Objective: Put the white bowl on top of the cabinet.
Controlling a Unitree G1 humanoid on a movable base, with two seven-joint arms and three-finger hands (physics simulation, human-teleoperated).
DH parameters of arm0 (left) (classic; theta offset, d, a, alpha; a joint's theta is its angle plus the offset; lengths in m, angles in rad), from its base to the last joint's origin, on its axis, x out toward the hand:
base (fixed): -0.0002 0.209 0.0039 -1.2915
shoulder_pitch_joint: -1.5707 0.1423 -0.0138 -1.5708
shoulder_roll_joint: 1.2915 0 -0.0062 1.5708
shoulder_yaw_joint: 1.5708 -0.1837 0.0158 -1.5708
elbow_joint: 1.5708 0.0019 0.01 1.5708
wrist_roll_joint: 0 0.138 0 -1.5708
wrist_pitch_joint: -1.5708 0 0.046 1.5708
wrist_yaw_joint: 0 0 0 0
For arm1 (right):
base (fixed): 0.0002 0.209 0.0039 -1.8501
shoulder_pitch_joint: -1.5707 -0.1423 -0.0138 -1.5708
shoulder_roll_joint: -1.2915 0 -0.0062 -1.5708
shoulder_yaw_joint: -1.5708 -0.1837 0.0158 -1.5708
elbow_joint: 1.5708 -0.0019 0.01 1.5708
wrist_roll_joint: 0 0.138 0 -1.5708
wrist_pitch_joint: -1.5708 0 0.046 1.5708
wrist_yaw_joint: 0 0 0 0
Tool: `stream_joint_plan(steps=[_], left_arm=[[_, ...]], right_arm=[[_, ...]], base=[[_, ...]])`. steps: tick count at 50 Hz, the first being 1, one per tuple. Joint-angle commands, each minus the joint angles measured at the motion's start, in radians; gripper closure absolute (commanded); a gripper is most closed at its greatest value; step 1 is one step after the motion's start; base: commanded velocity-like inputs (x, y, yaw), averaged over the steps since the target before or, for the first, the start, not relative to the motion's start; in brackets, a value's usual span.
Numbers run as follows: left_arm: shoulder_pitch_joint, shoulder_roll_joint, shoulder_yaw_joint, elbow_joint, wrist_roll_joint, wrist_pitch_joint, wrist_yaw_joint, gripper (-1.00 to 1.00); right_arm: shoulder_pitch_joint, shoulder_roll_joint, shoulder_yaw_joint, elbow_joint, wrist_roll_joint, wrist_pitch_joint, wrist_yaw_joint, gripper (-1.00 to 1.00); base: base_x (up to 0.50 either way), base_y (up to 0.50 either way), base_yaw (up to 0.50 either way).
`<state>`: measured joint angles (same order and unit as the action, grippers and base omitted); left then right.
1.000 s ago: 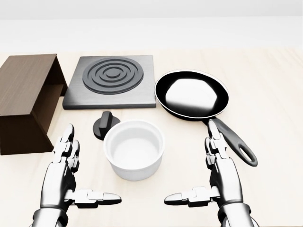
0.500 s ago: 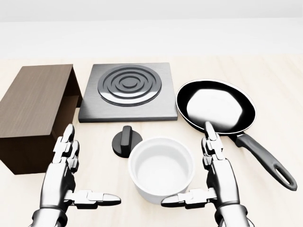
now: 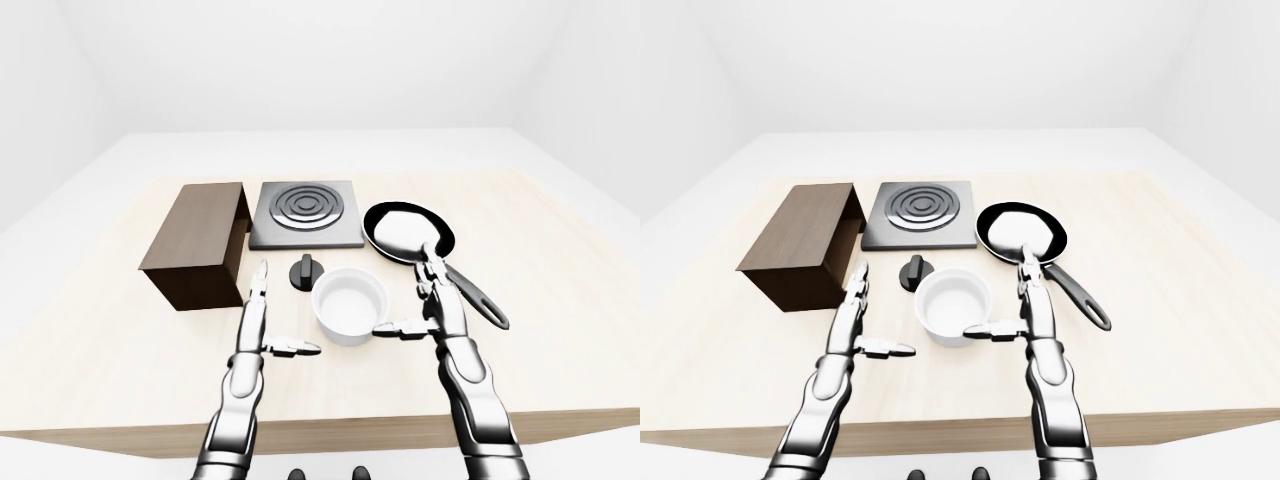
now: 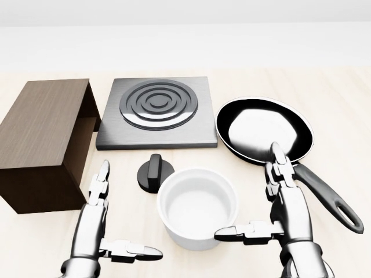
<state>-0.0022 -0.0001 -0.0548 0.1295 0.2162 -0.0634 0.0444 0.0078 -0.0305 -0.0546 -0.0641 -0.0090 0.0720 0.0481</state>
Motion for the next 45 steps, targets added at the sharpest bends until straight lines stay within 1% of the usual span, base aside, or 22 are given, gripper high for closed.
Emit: stream_joint_plan(steps=[1, 3, 4, 6, 9, 12, 13, 14, 16, 19, 21, 24, 26, 27, 29, 30, 31, 35, 36, 39, 40, 45], left_arm=[[-0.017, -0.019, -0.060, 0.066, 0.208, -0.016, 0.142, -1.00], [-0.017, -0.023, -0.062, 0.062, 0.219, -0.017, 0.155, -1.00], [-0.018, -0.029, -0.072, 0.051, 0.248, -0.006, 0.179, -1.00], [-0.026, -0.035, -0.081, 0.057, 0.265, 0.001, 0.192, -1.00], [-0.049, -0.044, -0.095, 0.093, 0.322, 0.006, 0.255, -1.00], [-0.065, -0.050, -0.100, 0.115, 0.343, 0.010, 0.275, -1.00], [-0.065, -0.055, -0.109, 0.108, 0.368, 0.032, 0.288, -1.00], [-0.068, -0.059, -0.117, 0.116, 0.389, 0.040, 0.305, -1.00], [-0.072, -0.063, -0.125, 0.132, 0.408, 0.038, 0.325, -1.00], [-0.079, -0.071, -0.135, 0.148, 0.439, 0.048, 0.362, -1.00], [-0.088, -0.076, -0.143, 0.170, 0.485, 0.056, 0.419, -1.00], [-0.094, -0.081, -0.151, 0.197, 0.499, 0.055, 0.432, -1.00], [-0.085, -0.090, -0.167, 0.190, 0.530, 0.076, 0.449, -1.00], [-0.084, -0.090, -0.167, 0.190, 0.531, 0.076, 0.449, -1.00], [-0.056, -0.098, -0.196, 0.161, 0.563, 0.107, 0.439, -1.00], [-0.038, -0.102, -0.215, 0.144, 0.592, 0.132, 0.440, -1.00], [-0.028, -0.104, -0.229, 0.136, 0.613, 0.148, 0.445, -1.00], [0.004, -0.114, -0.273, 0.102, 0.660, 0.151, 0.437, -1.00], [0.021, -0.117, -0.298, 0.084, 0.698, 0.151, 0.443, -1.00], [0.038, -0.120, -0.321, 0.051, 0.718, 0.151, 0.453, -1.00], [0.055, -0.120, -0.344, 0.022, 0.745, 0.151, 0.459, -1.00], [0.103, -0.114, -0.412, -0.071, 0.775, 0.151, 0.467, -1.00]], right_arm=[[-0.006, -0.025, -0.068, -0.092, 0.042, 0.015, 0.008, -1.00], [-0.005, -0.024, -0.069, -0.095, 0.041, 0.015, 0.009, -1.00], [-0.004, -0.023, -0.067, -0.095, 0.039, 0.015, 0.010, -1.00], [-0.003, -0.023, -0.067, -0.097, 0.039, 0.015, 0.013, -1.00], [-0.001, -0.023, -0.066, -0.099, 0.037, 0.015, 0.017, -1.00], [-0.001, -0.023, -0.068, -0.101, 0.037, 0.015, 0.018, -1.00], [-0.002, -0.023, -0.070, -0.101, 0.037, 0.015, 0.018, -1.00], [-0.003, -0.024, -0.071, -0.101, 0.037, 0.015, 0.017, -1.00], [-0.003, -0.024, -0.074, -0.103, 0.040, 0.015, 0.018, -1.00], [-0.007, -0.026, -0.077, -0.100, 0.041, 0.015, 0.016, -1.00], [-0.009, -0.028, -0.082, -0.104, 0.045, 0.015, 0.017, -1.00], [-0.008, -0.029, -0.085, -0.107, 0.047, 0.015, 0.017, -1.00], [-0.010, -0.030, -0.087, -0.105, 0.047, 0.015, 0.015, -1.00], [-0.010, -0.030, -0.087, -0.104, 0.047, 0.015, 0.015, -1.00], [-0.015, -0.032, -0.094, -0.104, 0.052, 0.015, 0.013, -1.00], [-0.016, -0.034, -0.097, -0.109, 0.056, 0.015, 0.015, -1.00], [-0.018, -0.036, -0.100, -0.109, 0.059, 0.015, 0.014, -1.00], [-0.023, -0.040, -0.107, -0.105, 0.065, 0.015, 0.013, -1.00], [-0.023, -0.040, -0.108, -0.107, 0.066, 0.015, 0.013, -1.00], [-0.019, -0.041, -0.110, -0.116, 0.068, 0.015, 0.014, -1.00], [-0.015, -0.041, -0.111, -0.123, 0.069, 0.015, 0.015, -1.00], [-0.013, -0.043, -0.123, -0.142, 0.075, 0.015, 0.015, -1.00]], base=[[0.00, 0.00, 0.00], [0.00, 0.00, 0.00], [0.00, 0.00, 0.00], [0.00, 0.00, 0.00], [0.00, 0.00, 0.00], [0.00, 0.00, 0.00], [0.00, 0.00, 0.00], [0.00, 0.00, 0.00], [0.00, 0.00, 0.00], [0.00, 0.00, 0.00], [0.00, 0.00, 0.00], [0.00, 0.00, 0.00], [0.00, 0.00, 0.00], [0.00, 0.00, 0.00], [0.00, 0.00, 0.00], [0.00, 0.00, 0.00], [0.00, 0.00, 0.00], [0.00, 0.00, 0.00], [0.00, 0.00, 0.00], [0.00, 0.00, 0.00], [0.00, 0.00, 0.00], [0.00, 0.00, 0.00]])
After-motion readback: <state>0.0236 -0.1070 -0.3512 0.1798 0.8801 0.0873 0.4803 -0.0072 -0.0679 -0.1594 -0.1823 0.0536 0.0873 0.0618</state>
